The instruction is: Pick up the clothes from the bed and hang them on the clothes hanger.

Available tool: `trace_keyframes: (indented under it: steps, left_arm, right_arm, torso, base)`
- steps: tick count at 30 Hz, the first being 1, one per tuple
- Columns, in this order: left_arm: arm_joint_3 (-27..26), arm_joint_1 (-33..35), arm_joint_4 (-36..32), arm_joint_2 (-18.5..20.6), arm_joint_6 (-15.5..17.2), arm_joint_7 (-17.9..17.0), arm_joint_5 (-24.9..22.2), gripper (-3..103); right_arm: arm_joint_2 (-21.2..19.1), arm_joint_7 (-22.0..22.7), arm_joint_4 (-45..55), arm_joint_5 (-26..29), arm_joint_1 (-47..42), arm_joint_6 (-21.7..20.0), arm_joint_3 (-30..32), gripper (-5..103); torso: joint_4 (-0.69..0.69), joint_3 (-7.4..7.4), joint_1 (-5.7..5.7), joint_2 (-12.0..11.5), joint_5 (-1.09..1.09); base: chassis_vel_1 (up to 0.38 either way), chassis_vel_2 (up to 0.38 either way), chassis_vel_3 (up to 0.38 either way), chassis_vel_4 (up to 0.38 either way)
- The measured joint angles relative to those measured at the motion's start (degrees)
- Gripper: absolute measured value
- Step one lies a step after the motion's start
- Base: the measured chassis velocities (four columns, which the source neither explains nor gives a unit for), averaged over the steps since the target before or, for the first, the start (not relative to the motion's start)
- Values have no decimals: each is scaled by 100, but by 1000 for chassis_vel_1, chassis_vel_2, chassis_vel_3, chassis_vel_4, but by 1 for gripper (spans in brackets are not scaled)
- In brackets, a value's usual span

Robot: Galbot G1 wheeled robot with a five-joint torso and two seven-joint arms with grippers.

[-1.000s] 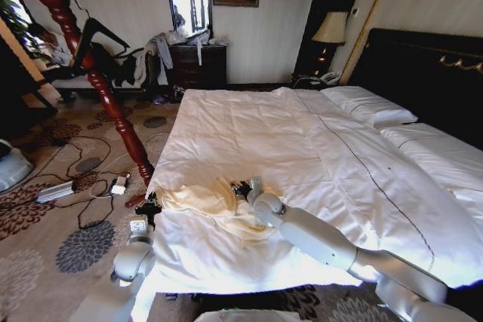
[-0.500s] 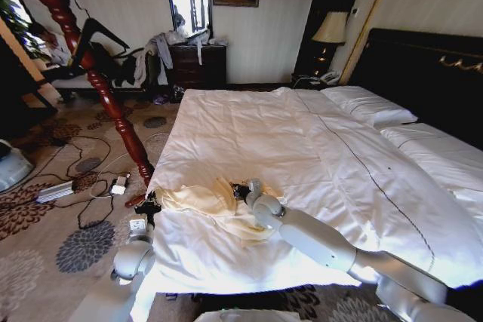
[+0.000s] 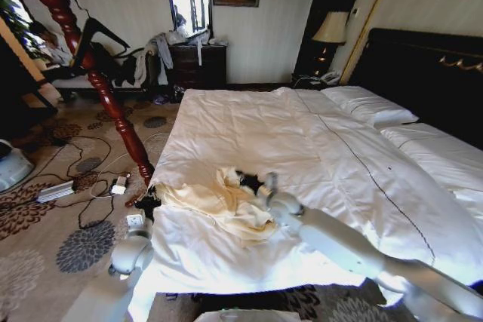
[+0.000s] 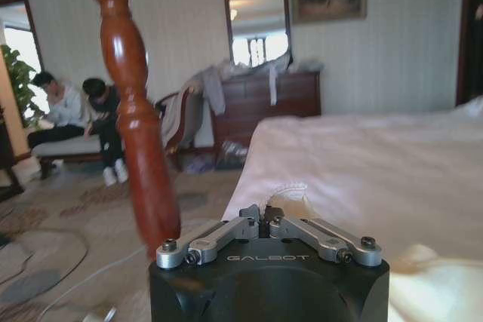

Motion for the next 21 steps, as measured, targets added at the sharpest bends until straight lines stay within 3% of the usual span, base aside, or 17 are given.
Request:
trace_keyframes:
  steps: [1,4,6,10,11,15,21]
  left_arm:
    - [5,-129,-22,71,-73,39,-120,1]
    - [12,-475,-147,223,-299,167,-531,1]
    - [6,-624,-195,297,-363,204,-679,1]
    - [-17,-1268,-415,769,-520,371,-1115,1]
    - [-17,-1268,-415,769,-520,371,-1115,1]
    - [18,-1576,-631,1359,-530,485,-1437,1]
    - [-62,-1348,-1004,1775,-629,699,-1538,1]
  right_arm:
    - [-300,-281,151,2,-157,291,367,0]
    - [-942,-498,568,11,-559,786,1066,0]
    - [-1125,-505,713,-4,-749,894,1351,0]
    - [-1634,-488,1304,-88,-1748,1169,2873,0]
    - [-1634,-488,1304,-88,-1748,1169,2873,0]
    - [-1923,-175,1828,-78,-2649,1255,4325,0]
    - [-1984,-27,2390,-98,-3882,1300,5411,0]
  torso:
    - [0,0,0,0,1]
    - [-2,0,0,0,0]
    - [-1,0,0,0,0]
    - [-3,0,0,1,2]
    - [-3,0,0,1,2]
    - [2,0,0,1,-1]
    - [-5,-1,0,1,-1]
  base:
    - [0,0,0,0]
    - [0,0,0,0]
    - [0,0,0,0]
    - [0,0,0,0]
    - [0,0,0,0]
    - [0,0,0,0]
    - [0,0,0,0]
